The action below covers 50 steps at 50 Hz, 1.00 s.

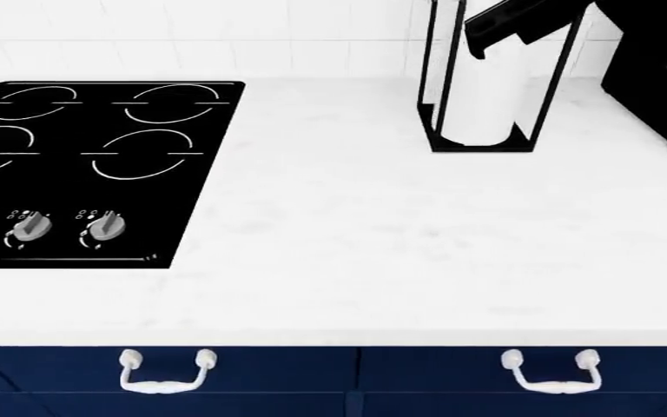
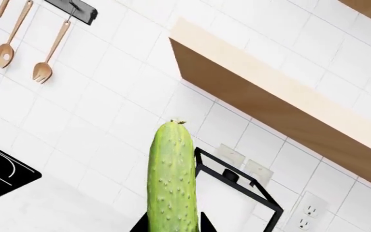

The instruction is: Place the two vegetables and bowl onto the tray for setting up a vegetable dip station.

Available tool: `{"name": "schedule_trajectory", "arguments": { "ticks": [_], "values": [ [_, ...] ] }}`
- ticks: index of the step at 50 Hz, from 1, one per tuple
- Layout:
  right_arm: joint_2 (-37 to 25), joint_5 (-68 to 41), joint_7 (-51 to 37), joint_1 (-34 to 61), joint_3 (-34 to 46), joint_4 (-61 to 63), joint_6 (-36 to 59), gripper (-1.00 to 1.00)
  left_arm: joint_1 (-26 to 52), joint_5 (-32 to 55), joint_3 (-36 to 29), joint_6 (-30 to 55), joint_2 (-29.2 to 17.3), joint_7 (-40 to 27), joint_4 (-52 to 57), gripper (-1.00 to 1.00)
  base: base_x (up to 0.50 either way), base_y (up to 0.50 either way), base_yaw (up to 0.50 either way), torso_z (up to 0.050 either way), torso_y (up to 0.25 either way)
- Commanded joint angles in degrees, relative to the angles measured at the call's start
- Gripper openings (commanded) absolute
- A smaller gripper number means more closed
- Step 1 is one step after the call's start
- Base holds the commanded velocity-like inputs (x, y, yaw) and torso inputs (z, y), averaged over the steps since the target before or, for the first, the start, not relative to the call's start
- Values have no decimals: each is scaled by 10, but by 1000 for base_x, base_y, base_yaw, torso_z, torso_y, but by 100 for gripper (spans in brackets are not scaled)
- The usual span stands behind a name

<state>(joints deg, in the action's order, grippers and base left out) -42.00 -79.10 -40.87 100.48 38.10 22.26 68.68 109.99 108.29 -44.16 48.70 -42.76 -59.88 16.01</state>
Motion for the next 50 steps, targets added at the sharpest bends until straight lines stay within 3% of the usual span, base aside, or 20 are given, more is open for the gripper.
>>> {"name": "schedule_trajectory", "arguments": {
  "ticks": [1,50],
  "values": [
    [0,4,0,2,0,1,2,-100,1,-1,2,-1,-1,-1,0,-100,0,500,0,0,0],
    [-1,4,3,6,9,1,-2,-100,0,-4,3,0,0,2,1,-100,0,500,0,0,0]
  ]
}}
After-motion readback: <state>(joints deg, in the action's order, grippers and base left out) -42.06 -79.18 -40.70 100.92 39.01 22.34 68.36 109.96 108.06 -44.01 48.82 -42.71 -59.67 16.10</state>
